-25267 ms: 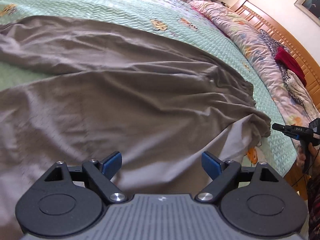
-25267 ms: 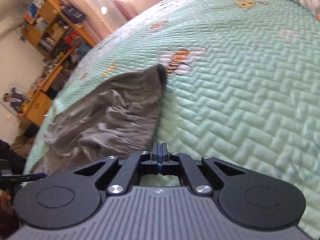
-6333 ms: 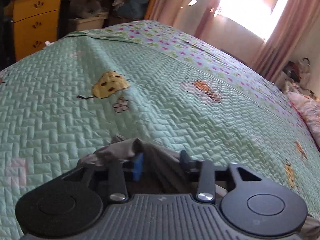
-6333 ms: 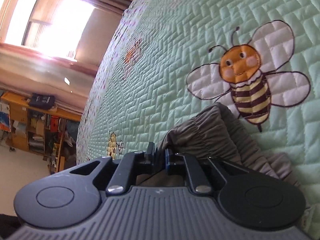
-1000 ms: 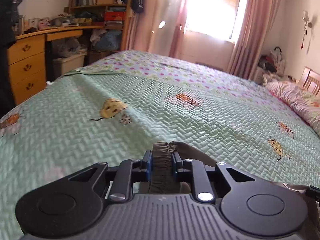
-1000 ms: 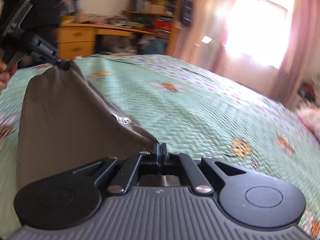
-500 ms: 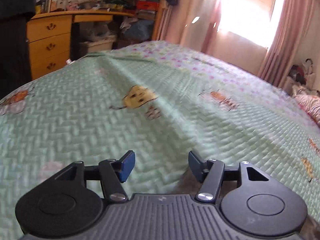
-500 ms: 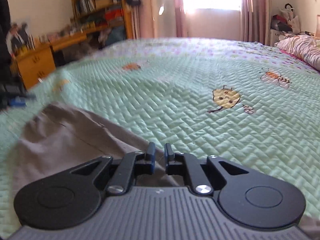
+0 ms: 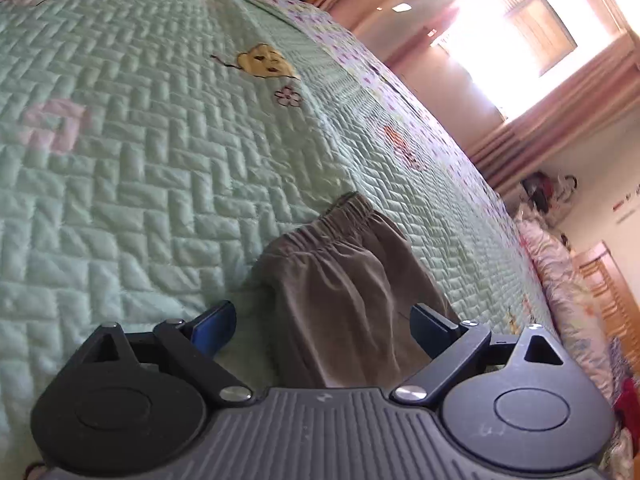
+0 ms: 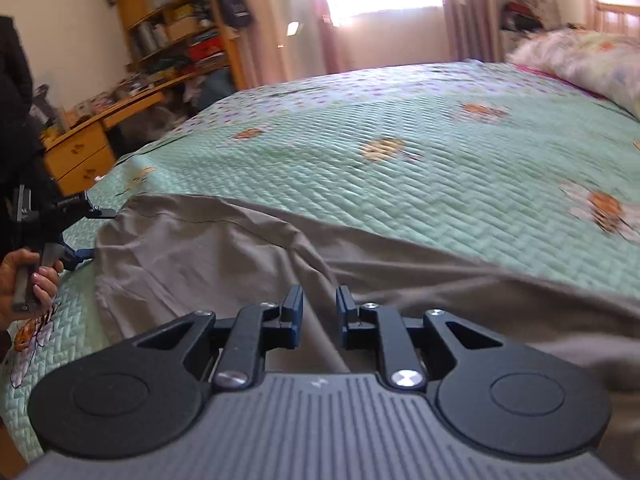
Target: Fold clothes
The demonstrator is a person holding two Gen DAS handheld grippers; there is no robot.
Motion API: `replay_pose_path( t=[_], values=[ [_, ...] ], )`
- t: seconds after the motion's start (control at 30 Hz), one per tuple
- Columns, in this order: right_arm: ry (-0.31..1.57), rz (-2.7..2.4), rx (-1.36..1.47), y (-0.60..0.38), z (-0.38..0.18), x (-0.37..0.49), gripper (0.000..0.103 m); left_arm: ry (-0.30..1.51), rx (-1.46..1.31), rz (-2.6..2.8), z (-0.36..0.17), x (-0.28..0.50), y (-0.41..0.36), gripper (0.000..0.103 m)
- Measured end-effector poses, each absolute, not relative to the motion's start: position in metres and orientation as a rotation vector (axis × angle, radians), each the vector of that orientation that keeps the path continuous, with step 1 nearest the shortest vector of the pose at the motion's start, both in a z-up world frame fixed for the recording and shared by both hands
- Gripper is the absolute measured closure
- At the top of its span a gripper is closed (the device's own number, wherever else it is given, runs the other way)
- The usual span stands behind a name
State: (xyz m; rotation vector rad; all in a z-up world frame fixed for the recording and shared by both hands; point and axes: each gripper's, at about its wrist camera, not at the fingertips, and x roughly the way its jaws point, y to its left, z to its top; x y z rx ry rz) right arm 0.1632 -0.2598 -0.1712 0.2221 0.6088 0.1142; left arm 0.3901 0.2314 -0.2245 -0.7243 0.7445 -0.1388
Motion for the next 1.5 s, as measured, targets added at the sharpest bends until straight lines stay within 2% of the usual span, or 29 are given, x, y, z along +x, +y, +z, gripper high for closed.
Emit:
replay_pose_path(
  t=[0.2, 0.27, 0.3, 0.33, 0.4, 0.43, 0.6, 0.7, 0.8, 1.0, 1.17, 1.3, 1.37, 1.43, 1.5],
  values=[
    [0.591, 0.024, 0.242, -0.283, -0.174, 0.148, 0.083, 0.685, -0.827, -0.179, -0.238, 0.416, 0.228, 0.008],
    [0.597, 0.004, 0.246, -0.288, -0.177, 0.145, 0.083, 0.682, -0.779, -0.148, -0.237, 0.421, 0.220, 0.019],
    [0.594, -0.004, 0.245, -0.290, -0.177, 0.143, 0.083, 0.688, -0.760, -0.128, -0.237, 0.422, 0.218, 0.042],
    [0.588, -0.012, 0.242, -0.292, -0.177, 0.140, 0.083, 0.697, -0.746, -0.108, -0.238, 0.423, 0.217, 0.071],
    [0.568, -0.025, 0.246, -0.297, -0.175, 0.130, 0.083, 0.708, -0.726, -0.073, -0.240, 0.421, 0.216, 0.087],
    [0.551, -0.032, 0.259, -0.302, -0.173, 0.122, 0.083, 0.707, -0.697, -0.056, -0.237, 0.418, 0.214, 0.089],
    [0.426, -0.223, 0.344, -0.357, -0.158, 0.068, 0.083, 0.676, -0.405, 0.074, -0.202, 0.398, 0.175, 0.091],
    [0.399, -0.451, 0.393, -0.408, -0.159, 0.031, 0.073, 0.641, -0.312, 0.152, -0.179, 0.372, 0.164, 0.091],
    [0.428, -0.590, 0.432, -0.444, -0.174, 0.001, 0.070, 0.614, -0.215, 0.242, -0.158, 0.341, 0.160, 0.091],
    [0.483, -0.519, 0.522, -0.453, -0.197, -0.007, 0.069, 0.584, -0.220, 0.391, -0.118, 0.260, 0.226, 0.090],
    [0.483, -0.276, 0.579, -0.415, -0.194, 0.022, 0.066, 0.641, -0.251, 0.559, -0.116, 0.234, 0.334, 0.089],
    [0.502, -0.112, 0.515, -0.374, -0.187, 0.048, 0.064, 0.810, -0.515, 0.413, -0.149, 0.230, 0.417, 0.083],
    [0.492, -0.073, 0.449, -0.357, -0.181, 0.059, 0.062, 0.786, -0.659, 0.419, -0.155, 0.205, 0.437, 0.079],
    [0.482, -0.035, 0.383, -0.341, -0.175, 0.069, 0.054, 0.742, -0.698, 0.420, -0.154, 0.177, 0.439, 0.069],
    [0.472, 0.004, 0.317, -0.324, -0.169, 0.080, 0.051, 0.709, -0.698, 0.424, -0.151, 0.151, 0.432, 0.058]
  ],
)
